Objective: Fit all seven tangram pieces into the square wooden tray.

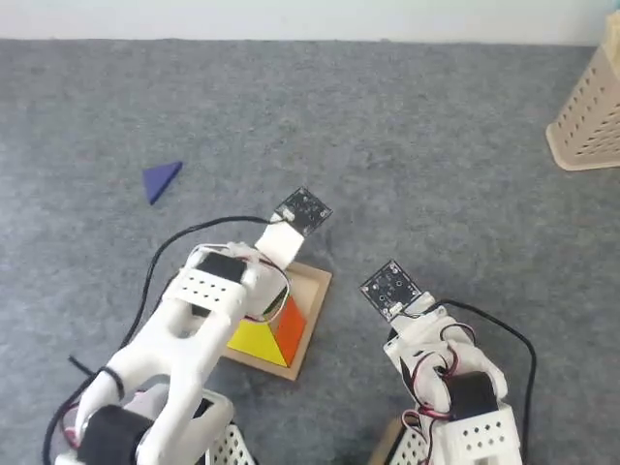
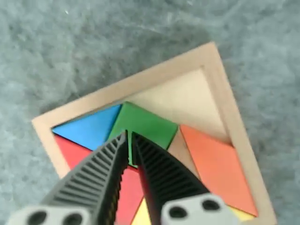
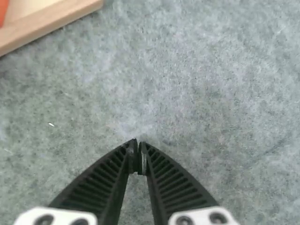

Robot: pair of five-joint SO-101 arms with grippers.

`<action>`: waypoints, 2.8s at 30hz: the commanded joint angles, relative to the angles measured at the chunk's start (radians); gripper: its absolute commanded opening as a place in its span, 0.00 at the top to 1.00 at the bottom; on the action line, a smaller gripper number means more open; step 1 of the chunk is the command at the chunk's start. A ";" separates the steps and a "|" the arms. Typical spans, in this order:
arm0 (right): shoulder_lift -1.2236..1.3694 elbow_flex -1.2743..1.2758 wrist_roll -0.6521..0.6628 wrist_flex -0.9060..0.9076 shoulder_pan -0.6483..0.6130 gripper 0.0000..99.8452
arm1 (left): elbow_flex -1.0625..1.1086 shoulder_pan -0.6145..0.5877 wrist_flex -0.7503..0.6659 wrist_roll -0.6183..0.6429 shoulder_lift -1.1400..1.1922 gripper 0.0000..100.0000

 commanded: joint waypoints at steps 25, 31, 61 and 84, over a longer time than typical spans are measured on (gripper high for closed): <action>-0.015 0.018 -0.006 0.005 0.001 0.99 | -0.421 -0.460 0.180 0.046 0.006 0.97; -0.015 0.018 -0.006 0.005 0.001 0.99 | -0.780 -0.549 0.252 0.149 0.381 0.91; -0.015 0.018 -0.006 0.005 0.001 0.99 | -2.373 -0.621 0.740 -0.531 1.571 0.81; -0.015 0.018 -0.006 0.005 0.001 0.99 | -2.502 -0.631 0.862 -0.393 1.614 0.82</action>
